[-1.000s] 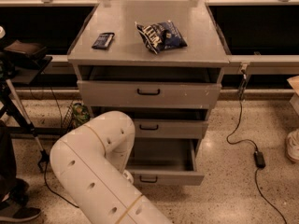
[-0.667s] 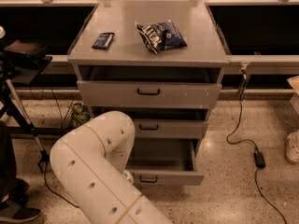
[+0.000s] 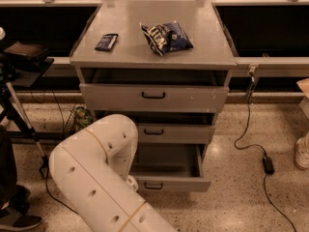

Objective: Close bottom drawer

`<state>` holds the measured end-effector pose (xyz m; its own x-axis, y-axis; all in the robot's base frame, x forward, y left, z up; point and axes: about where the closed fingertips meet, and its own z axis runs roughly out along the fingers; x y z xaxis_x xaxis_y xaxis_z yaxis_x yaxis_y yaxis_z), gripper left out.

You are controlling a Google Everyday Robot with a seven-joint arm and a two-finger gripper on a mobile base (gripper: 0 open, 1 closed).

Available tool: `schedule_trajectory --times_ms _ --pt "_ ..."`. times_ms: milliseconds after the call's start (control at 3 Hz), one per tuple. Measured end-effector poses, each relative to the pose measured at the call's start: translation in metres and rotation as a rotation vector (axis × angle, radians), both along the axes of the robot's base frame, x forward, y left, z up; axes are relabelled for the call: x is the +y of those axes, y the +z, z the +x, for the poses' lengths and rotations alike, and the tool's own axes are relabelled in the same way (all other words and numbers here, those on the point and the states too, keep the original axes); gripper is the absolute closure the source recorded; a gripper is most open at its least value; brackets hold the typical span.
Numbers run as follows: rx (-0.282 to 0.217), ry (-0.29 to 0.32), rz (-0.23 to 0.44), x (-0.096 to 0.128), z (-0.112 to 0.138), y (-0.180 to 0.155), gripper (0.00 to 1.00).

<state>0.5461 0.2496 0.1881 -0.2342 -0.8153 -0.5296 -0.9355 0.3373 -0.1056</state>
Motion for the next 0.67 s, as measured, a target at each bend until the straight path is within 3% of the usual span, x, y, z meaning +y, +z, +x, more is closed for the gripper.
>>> schedule_trajectory --times_ms 667 --pt "-0.030 0.018 -0.020 -0.0088 0.0158 0.0019 1.00"
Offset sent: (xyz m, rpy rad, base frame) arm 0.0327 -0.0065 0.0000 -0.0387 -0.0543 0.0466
